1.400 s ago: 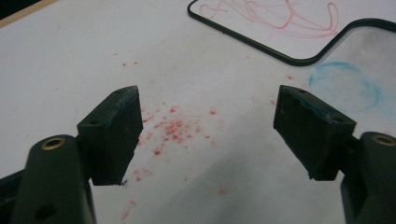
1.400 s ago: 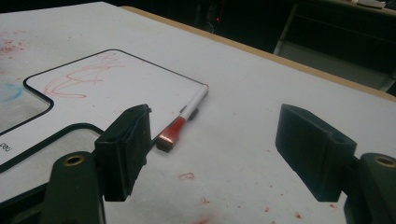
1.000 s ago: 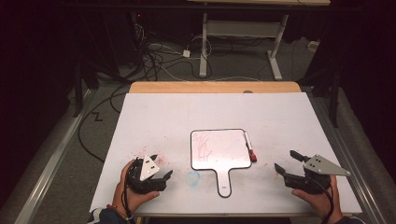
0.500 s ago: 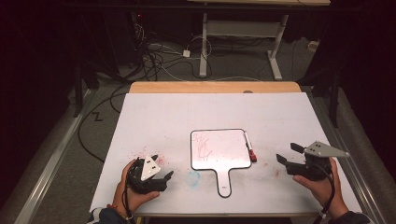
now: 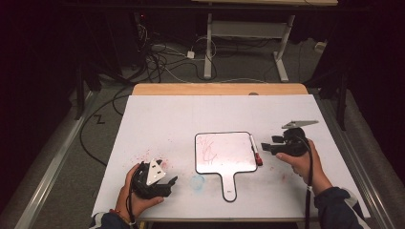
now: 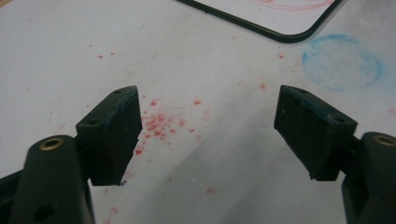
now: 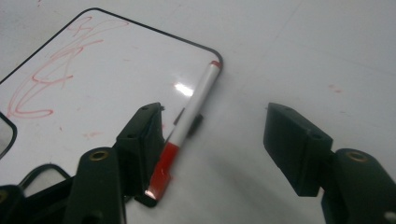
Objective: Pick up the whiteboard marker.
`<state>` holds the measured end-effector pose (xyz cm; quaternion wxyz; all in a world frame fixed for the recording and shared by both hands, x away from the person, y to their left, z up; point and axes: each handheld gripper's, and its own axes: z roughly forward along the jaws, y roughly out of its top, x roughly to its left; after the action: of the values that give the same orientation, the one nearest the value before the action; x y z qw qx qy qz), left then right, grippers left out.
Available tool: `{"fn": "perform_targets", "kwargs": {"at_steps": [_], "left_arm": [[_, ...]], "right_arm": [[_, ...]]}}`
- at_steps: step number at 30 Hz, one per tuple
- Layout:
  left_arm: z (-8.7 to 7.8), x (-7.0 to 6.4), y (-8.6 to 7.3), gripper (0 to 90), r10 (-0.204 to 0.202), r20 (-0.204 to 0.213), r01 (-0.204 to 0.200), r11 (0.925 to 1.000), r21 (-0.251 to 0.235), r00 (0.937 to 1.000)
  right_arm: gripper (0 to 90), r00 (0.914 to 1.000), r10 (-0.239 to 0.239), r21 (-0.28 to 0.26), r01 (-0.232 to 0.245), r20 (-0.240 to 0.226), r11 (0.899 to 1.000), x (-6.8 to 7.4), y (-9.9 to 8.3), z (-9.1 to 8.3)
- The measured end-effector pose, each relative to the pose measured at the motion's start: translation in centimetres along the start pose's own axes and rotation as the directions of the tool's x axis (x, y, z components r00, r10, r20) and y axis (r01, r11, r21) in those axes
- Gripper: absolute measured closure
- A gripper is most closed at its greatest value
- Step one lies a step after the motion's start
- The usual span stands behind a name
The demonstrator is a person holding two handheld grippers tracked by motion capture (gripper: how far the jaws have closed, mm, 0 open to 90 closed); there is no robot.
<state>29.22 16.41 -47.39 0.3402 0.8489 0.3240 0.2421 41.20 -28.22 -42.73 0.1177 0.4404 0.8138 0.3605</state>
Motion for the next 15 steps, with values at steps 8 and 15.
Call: {"fn": "perform_targets", "kwargs": {"at_steps": [8, 15], "left_arm": [[0.1, 0.0, -0.1, 22.3, 0.006, 0.007, -0.006, 0.9999, 0.013, 1.0], [0.2, -0.1, -0.1, 22.3, 0.006, 0.013, -0.006, 0.9998, 0.021, 0.9999]], "right_arm": [[50.2, 0.9965, 0.072, 0.063, -0.07, -0.041, 0.996, -0.4, 1.3, 4.2], [69.8, 0.9951, 0.08, 0.09, -0.074, -0.058, 0.993, -0.6, 1.4, 5.9]]}}
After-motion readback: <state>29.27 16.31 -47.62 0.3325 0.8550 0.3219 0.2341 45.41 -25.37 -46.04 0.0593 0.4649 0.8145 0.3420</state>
